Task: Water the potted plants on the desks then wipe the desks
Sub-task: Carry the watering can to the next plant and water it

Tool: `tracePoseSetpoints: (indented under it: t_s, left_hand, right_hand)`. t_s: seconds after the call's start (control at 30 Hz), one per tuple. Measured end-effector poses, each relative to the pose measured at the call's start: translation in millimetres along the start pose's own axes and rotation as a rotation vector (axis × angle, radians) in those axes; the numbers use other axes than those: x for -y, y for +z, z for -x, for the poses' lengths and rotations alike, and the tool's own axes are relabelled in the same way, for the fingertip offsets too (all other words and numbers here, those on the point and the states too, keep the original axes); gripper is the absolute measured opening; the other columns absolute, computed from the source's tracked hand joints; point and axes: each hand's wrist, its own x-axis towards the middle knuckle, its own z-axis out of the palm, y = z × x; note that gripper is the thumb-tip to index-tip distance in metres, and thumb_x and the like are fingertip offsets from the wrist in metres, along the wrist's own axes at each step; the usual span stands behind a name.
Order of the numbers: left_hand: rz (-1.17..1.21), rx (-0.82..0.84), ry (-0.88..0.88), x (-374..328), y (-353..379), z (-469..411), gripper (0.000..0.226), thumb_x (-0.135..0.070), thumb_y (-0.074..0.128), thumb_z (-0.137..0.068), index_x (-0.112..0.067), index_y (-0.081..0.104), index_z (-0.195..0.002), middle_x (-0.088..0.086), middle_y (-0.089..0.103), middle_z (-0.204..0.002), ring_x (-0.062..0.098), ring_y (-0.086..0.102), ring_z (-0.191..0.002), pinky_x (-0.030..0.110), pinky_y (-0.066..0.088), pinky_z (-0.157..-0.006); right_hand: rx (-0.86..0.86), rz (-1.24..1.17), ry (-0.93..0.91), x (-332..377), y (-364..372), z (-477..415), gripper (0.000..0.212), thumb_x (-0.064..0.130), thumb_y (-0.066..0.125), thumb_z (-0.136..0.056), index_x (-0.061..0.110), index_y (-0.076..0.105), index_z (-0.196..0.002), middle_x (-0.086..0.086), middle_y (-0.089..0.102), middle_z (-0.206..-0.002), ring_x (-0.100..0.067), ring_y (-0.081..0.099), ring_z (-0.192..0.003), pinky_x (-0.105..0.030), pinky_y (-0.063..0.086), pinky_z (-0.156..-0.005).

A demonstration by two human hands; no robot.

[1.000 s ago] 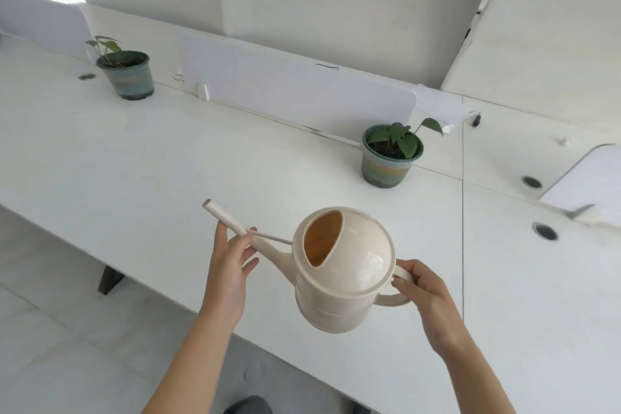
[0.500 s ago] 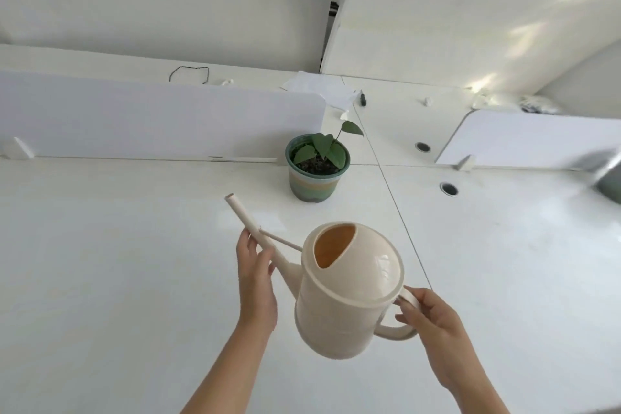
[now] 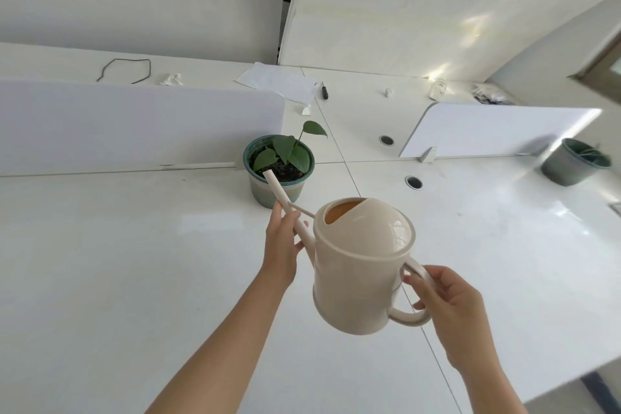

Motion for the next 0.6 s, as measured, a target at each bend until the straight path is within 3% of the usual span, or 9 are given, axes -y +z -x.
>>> tracePoseSetpoints:
  t_s: [0.2, 0.43, 0.6]
  left_hand:
    - [-0.018, -0.008, -0.042, -11, 5, -18, 0.012, -0.018, 0.043, -0.088, -0.015, 0.048, -0.098, 0.009, 0.045, -0.099, 0.023, 0.048, -0.089, 0.031, 0.046, -0.068]
    - [-0.005, -0.039, -0.080, -16, 1, -31, 0.012, -0.017, 0.044, -0.087, -0.018, 0.052, -0.096, 0.008, 0.046, -0.101, 0.022, 0.050, -0.088, 0.033, 0.046, -0.069]
    - [-0.008, -0.015, -0.120, -8, 2, -34, 0.013, -0.019, 0.045, -0.087, -0.017, 0.051, -0.099, 0.008, 0.046, -0.104, 0.021, 0.052, -0.088, 0.033, 0.047, -0.070]
  right_hand:
    - [-0.041, 0.019, -0.021, 9, 12, -17, 0.015, 0.010, 0.064, -0.081, 0.021, 0.065, -0.070, 0.017, 0.067, -0.058, -0.001, 0.056, -0.045, -0.012, 0.046, -0.048]
    - [-0.036, 0.025, -0.016, 15, 24, -27, 0.019, 0.011, 0.064, -0.081, 0.024, 0.064, -0.067, 0.015, 0.067, -0.057, -0.001, 0.058, -0.049, -0.014, 0.050, -0.050]
    - [-0.044, 0.064, -0.004, 20, 21, -27, 0.019, 0.013, 0.064, -0.081, 0.027, 0.065, -0.069, 0.019, 0.069, -0.061, 0.000, 0.062, -0.053, -0.027, 0.052, -0.057]
